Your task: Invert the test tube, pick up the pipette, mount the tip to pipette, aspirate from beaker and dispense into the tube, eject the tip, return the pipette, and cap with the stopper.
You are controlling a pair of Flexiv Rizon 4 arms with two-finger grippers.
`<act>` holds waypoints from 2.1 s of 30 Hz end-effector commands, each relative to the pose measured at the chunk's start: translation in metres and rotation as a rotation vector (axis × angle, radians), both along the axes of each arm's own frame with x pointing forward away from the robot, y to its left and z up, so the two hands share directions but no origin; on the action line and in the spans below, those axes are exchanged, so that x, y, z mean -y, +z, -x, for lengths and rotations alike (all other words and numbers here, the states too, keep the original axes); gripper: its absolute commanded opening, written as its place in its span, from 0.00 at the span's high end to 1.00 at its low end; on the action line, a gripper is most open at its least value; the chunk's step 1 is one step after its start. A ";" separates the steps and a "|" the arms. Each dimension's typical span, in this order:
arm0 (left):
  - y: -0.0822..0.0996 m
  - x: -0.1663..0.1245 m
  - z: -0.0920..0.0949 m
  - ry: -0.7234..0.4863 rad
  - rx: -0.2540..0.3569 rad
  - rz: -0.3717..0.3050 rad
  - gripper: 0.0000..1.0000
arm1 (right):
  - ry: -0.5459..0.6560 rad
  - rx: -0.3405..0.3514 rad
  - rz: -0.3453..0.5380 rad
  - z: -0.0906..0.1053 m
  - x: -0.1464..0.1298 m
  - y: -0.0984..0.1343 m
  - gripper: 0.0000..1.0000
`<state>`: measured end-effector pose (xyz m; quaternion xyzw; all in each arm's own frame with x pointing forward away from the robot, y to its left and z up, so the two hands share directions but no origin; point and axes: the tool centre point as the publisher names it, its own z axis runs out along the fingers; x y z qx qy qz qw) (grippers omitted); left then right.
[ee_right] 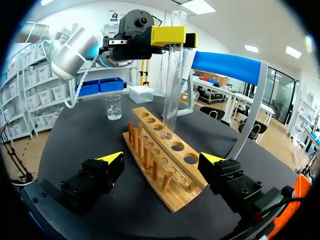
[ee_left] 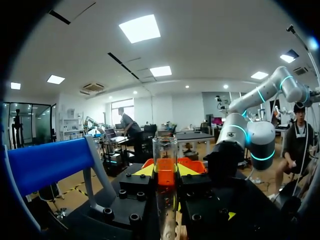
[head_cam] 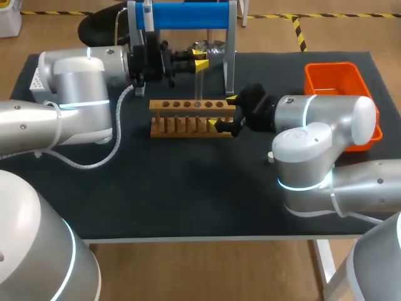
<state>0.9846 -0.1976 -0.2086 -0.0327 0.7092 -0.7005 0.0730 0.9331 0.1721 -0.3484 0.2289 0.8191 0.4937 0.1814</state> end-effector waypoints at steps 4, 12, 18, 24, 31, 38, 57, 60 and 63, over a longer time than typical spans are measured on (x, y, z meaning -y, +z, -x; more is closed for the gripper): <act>-0.005 0.001 -0.001 0.002 0.004 0.003 1.00 | 0.000 0.001 -0.002 0.001 0.001 0.000 0.00; -0.009 0.002 -0.001 0.008 0.007 0.000 1.00 | 0.000 0.001 -0.002 0.001 0.001 0.000 0.00; -0.012 0.002 -0.002 0.016 0.013 0.005 1.00 | 0.000 0.001 -0.002 0.001 0.001 0.000 0.00; -0.016 0.002 -0.002 0.037 0.031 0.018 1.00 | 0.000 0.001 -0.002 0.001 0.001 0.000 0.00; -0.021 0.002 -0.001 0.065 0.039 0.015 1.00 | 0.000 0.001 -0.002 0.001 0.001 0.000 0.00; -0.024 0.001 0.000 0.075 0.024 0.002 1.00 | 0.000 0.001 -0.002 0.001 0.001 0.000 0.00; -0.026 -0.003 0.001 0.065 -0.031 -0.120 1.00 | 0.000 0.001 -0.002 0.001 0.001 0.000 0.00; -0.030 -0.003 0.002 0.068 -0.036 -0.128 1.00 | 0.000 0.001 -0.002 0.001 0.001 0.000 0.00; -0.034 -0.003 0.002 0.067 -0.029 -0.123 1.00 | 0.000 0.001 -0.002 0.001 0.001 0.000 0.00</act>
